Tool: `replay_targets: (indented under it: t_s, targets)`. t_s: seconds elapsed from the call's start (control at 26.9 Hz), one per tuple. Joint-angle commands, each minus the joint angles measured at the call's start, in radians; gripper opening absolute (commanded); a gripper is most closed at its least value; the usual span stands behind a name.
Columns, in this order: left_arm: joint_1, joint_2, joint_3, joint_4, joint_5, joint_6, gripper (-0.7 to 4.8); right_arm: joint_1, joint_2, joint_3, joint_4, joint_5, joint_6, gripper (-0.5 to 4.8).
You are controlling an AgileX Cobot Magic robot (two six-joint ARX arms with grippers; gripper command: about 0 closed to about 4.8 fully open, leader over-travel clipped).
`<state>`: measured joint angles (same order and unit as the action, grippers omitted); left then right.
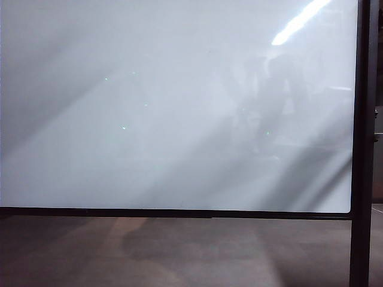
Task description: Reach to the right to find the marker pen, pick it up, and write the number 7 on the whiteboard.
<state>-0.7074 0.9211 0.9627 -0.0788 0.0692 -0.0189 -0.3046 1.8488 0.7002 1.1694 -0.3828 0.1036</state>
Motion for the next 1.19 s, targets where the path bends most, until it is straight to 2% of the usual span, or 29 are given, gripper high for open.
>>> replay_targets:
  t_s: [0.04, 0.22, 0.45, 1.0, 1.04, 1.12, 1.15, 1.19]
  targets:
    - [-0.001, -0.002, 0.006, 0.012, 0.006, 0.000, -0.06, 0.000, 0.066, 0.087, 0.017, -0.008, -0.002, 2.20]
    - [-0.001, -0.003, 0.006, 0.013, 0.006, 0.000, -0.06, 0.000, 0.171, 0.216, 0.006, -0.038, -0.002, 2.20]
    - [-0.001, -0.002, 0.006, 0.013, 0.002, 0.000, -0.06, 0.001, 0.237, 0.293, -0.023, -0.042, -0.003, 2.11]
    - [-0.001, -0.002, 0.006, 0.013, -0.002, 0.000, -0.06, 0.002, 0.247, 0.314, -0.053, -0.042, -0.003, 2.10]
    - [-0.001, -0.002, 0.006, 0.013, -0.002, 0.000, -0.06, 0.002, 0.247, 0.314, -0.052, -0.042, -0.003, 1.99]
    - [-0.001, -0.002, 0.006, 0.013, -0.002, 0.000, -0.06, 0.002, 0.247, 0.314, -0.061, -0.042, -0.004, 0.82]
    - [-0.001, -0.002, 0.006, 0.013, -0.002, 0.000, -0.06, 0.002, 0.247, 0.314, -0.074, -0.042, -0.023, -0.05]
    - [-0.001, -0.002, 0.006, 0.013, -0.002, 0.000, -0.06, 0.002, 0.247, 0.314, -0.086, -0.042, -0.026, -0.05]
